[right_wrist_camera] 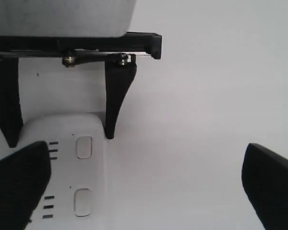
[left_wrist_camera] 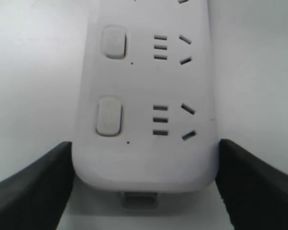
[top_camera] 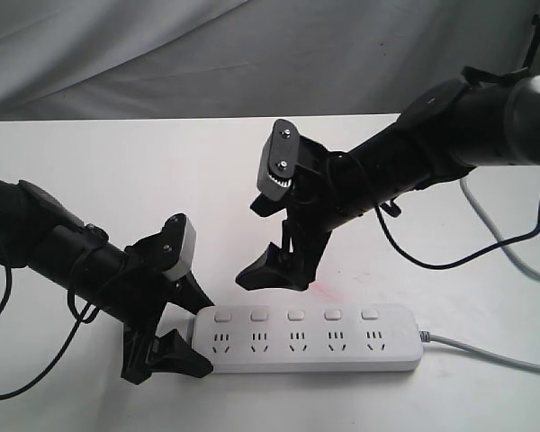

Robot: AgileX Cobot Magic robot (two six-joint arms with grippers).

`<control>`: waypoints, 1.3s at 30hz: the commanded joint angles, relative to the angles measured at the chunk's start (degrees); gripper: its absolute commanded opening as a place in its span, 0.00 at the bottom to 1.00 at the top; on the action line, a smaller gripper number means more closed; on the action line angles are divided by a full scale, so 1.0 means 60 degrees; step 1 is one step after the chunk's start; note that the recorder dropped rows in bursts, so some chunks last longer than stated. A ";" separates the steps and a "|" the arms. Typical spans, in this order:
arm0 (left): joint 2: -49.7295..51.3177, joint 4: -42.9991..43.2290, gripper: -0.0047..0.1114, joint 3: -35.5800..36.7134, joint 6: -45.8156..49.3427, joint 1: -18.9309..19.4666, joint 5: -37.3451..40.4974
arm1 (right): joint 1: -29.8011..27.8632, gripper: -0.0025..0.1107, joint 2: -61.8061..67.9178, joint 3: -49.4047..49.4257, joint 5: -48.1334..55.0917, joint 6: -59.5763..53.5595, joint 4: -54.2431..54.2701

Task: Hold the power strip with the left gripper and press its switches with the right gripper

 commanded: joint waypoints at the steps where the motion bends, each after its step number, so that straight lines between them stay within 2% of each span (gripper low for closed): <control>1: -0.0005 -0.0069 0.52 -0.0024 0.0025 -0.0047 -0.0042 | 0.0447 0.93 0.0111 -0.0075 -0.0754 -0.0429 0.0160; 11: -0.0005 -0.0069 0.52 -0.0024 0.0025 -0.0047 -0.0042 | 0.0466 0.93 0.1072 -0.0075 -0.0486 -0.1799 0.1743; 26: -0.0005 -0.0069 0.52 -0.0024 0.0025 -0.0047 -0.0042 | 0.0466 0.93 0.1446 -0.0075 -0.0805 -0.2132 0.2193; 39: -0.0005 -0.0069 0.52 -0.0024 0.0025 -0.0047 -0.0042 | 0.0914 0.93 0.1548 -0.0075 -0.1566 -0.2345 0.2397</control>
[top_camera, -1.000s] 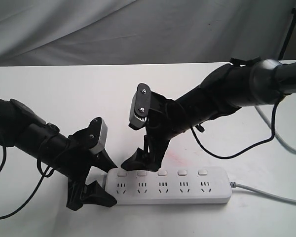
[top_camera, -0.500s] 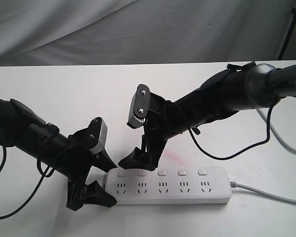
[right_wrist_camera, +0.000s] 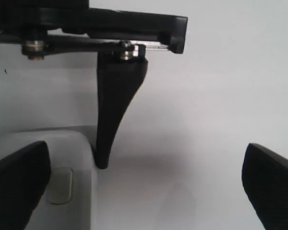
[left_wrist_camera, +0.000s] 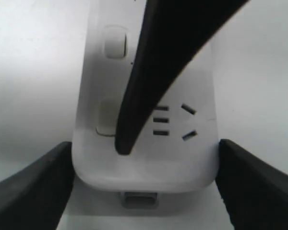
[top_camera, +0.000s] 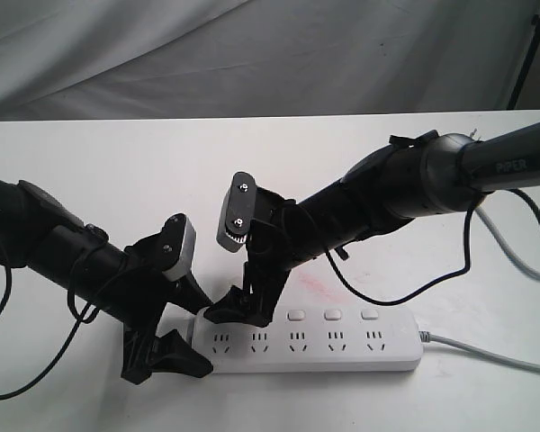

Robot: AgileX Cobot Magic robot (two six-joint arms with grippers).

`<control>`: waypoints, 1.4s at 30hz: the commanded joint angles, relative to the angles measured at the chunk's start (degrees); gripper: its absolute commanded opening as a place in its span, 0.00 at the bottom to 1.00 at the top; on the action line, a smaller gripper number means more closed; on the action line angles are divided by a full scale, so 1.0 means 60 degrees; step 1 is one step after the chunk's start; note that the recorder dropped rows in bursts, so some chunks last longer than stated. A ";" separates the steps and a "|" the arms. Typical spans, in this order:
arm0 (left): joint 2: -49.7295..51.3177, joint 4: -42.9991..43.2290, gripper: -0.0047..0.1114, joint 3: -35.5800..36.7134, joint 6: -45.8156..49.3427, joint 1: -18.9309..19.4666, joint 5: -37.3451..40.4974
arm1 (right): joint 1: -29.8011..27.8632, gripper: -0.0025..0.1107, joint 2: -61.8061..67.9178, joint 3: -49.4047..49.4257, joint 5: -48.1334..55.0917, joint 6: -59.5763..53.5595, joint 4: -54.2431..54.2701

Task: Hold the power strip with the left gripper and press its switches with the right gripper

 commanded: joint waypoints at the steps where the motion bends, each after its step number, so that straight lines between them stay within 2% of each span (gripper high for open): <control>1: -0.0005 -0.0069 0.52 -0.0024 0.0025 -0.0047 -0.0042 | -0.0012 0.93 -0.0010 -0.0060 -0.0206 -0.0088 0.0217; 11: -0.0005 -0.0069 0.52 -0.0024 0.0025 -0.0047 -0.0042 | -0.0013 0.93 -0.0010 -0.0060 -0.0227 -0.0051 0.0199; 32: -0.0005 -0.0069 0.52 -0.0024 0.0025 -0.0047 -0.0042 | 0.0006 0.93 0.0365 -0.0060 -0.0913 0.0240 -0.1125; 42: -0.0005 -0.0069 0.52 -0.0024 0.0025 -0.0047 -0.0042 | 0.0026 0.93 0.0375 -0.0060 -0.0913 0.0497 -0.2567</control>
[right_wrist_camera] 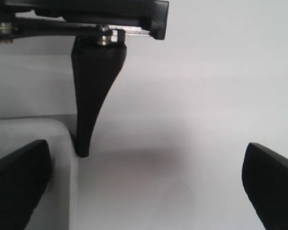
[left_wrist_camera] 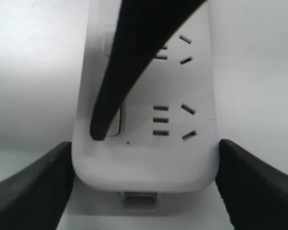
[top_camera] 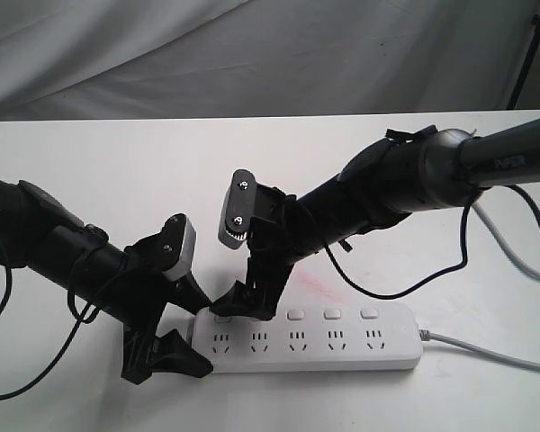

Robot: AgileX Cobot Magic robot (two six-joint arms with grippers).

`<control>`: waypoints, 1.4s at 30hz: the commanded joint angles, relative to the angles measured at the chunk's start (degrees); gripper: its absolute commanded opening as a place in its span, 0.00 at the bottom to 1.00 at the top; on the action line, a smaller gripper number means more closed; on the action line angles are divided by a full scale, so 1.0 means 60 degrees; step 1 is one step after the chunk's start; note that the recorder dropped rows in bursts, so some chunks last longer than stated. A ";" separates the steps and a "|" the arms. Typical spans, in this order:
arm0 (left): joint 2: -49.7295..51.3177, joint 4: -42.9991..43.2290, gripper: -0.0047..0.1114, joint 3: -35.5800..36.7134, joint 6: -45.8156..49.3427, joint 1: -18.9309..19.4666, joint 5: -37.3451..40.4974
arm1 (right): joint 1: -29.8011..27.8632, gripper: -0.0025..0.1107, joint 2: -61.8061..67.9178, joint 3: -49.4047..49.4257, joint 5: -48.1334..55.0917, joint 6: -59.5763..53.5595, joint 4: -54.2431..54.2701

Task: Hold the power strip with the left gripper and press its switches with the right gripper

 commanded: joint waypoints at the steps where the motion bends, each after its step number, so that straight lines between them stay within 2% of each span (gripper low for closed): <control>1: -0.0005 -0.0069 0.52 -0.0024 0.0025 -0.0047 -0.0042 | 0.0076 0.93 0.0254 0.0158 -0.0480 -0.0241 -0.1442; 8: -0.0005 -0.0069 0.52 -0.0024 0.0025 -0.0047 -0.0042 | 0.0127 0.93 0.0254 0.0158 -0.0500 -0.0074 -0.1011; 16: -0.0005 -0.0069 0.52 -0.0024 0.0025 -0.0047 -0.0042 | 0.0102 0.93 -0.0293 0.0158 0.0332 -0.0099 -0.0052; 27: -0.0005 -0.0069 0.52 -0.0024 0.0025 -0.0047 -0.0042 | 0.0102 0.93 -0.1324 0.0158 0.0296 0.0361 -0.0091; 42: -0.0005 -0.0069 0.52 -0.0024 0.0025 -0.0047 -0.0042 | 0.0102 0.93 -0.1376 0.0158 0.0054 0.1298 -0.1261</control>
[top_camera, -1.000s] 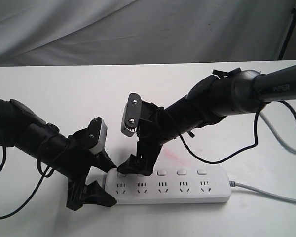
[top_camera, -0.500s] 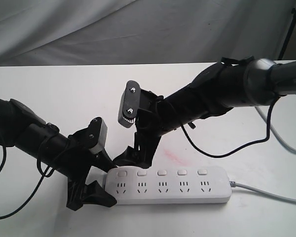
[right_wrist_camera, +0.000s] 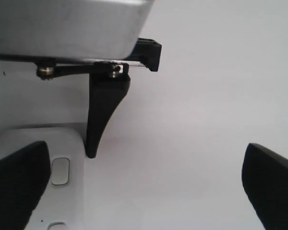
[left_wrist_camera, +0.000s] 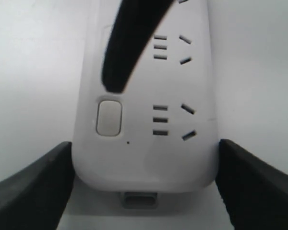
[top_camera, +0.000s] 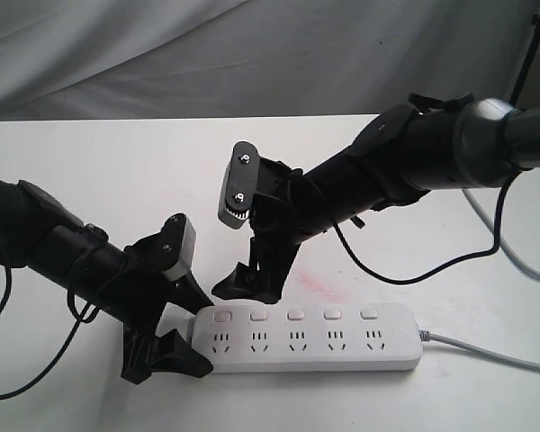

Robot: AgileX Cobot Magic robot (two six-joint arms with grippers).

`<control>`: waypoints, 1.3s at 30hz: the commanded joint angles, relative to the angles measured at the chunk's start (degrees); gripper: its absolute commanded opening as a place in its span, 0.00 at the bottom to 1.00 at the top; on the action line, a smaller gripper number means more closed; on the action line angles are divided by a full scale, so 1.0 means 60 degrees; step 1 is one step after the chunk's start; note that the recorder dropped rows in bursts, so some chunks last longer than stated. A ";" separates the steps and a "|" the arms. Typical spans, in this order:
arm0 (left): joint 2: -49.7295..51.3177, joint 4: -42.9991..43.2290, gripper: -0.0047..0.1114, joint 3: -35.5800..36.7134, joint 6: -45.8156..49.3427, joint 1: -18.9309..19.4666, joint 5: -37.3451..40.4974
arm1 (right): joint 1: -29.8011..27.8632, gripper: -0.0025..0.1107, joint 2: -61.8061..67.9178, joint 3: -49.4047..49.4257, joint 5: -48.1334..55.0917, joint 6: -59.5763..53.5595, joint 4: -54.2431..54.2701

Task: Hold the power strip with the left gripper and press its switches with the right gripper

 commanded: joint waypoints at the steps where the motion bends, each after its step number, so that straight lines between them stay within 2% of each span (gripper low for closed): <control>1: -0.0005 -0.0069 0.52 -0.0024 0.0025 -0.0047 -0.0042 | 0.0029 0.93 -0.0101 0.0018 -0.0052 0.0240 -0.0429; 17: -0.0005 -0.0069 0.52 -0.0024 0.0025 -0.0047 -0.0042 | -0.0581 0.93 -0.0101 0.0035 0.0488 0.0621 -0.1109; 39: -0.0005 -0.0069 0.52 -0.0024 0.0025 -0.0047 -0.0042 | -0.0564 0.93 -0.0101 0.0035 0.0618 0.0621 -0.1180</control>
